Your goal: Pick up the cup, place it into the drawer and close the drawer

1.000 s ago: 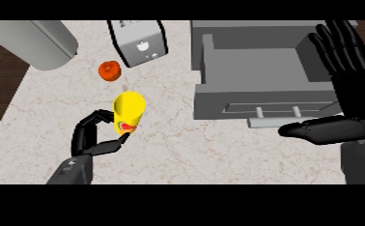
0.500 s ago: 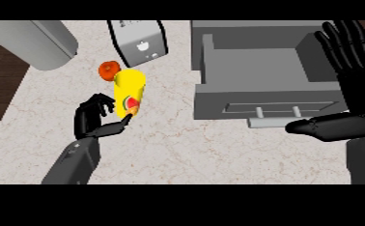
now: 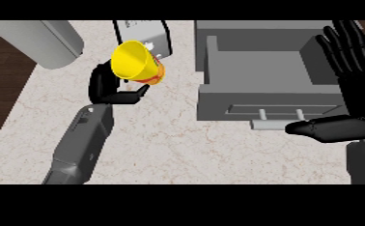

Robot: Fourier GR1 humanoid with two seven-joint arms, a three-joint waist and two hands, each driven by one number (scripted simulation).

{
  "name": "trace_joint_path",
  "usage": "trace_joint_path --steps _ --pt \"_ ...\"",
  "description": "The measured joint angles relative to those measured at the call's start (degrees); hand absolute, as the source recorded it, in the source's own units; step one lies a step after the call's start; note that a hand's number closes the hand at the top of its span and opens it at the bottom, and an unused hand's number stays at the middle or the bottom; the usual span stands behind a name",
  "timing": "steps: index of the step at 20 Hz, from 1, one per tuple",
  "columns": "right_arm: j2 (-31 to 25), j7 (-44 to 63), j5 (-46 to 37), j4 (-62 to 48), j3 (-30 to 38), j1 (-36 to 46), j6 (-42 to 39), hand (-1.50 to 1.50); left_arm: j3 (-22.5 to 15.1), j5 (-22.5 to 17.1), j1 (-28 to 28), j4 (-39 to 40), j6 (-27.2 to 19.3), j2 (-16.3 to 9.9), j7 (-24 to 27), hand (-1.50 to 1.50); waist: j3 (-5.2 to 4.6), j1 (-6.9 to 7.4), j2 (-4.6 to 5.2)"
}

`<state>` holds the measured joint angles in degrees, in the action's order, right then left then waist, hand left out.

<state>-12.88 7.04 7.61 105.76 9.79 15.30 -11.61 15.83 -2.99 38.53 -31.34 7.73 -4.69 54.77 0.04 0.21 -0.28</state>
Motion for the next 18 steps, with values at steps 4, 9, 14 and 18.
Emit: trace_joint_path --steps 4,9,14,18 --pt "0.55 -0.18 -0.94 -0.04 -0.38 -0.11 0.77 -1.50 -2.94 -0.16 4.62 -6.42 -1.93 2.75 -7.74 1.50 0.02 0.23 -0.15" --pt "1.36 -1.34 -2.18 -0.73 -1.12 -0.34 1.37 -1.50 -7.29 -1.68 10.51 -13.49 -6.66 4.09 -19.25 1.50 0.00 0.01 -0.12" --pt "1.08 -1.22 -2.01 -0.80 -0.85 0.03 1.24 -1.50 -12.41 -3.56 18.04 -16.42 -13.94 4.51 -29.03 1.50 0.00 -0.68 0.05" --pt "0.20 -3.09 -1.20 -2.59 0.30 0.29 0.01 -1.50 -15.36 -4.96 25.04 -12.81 -19.31 4.61 -34.25 1.50 0.01 -1.52 0.35"
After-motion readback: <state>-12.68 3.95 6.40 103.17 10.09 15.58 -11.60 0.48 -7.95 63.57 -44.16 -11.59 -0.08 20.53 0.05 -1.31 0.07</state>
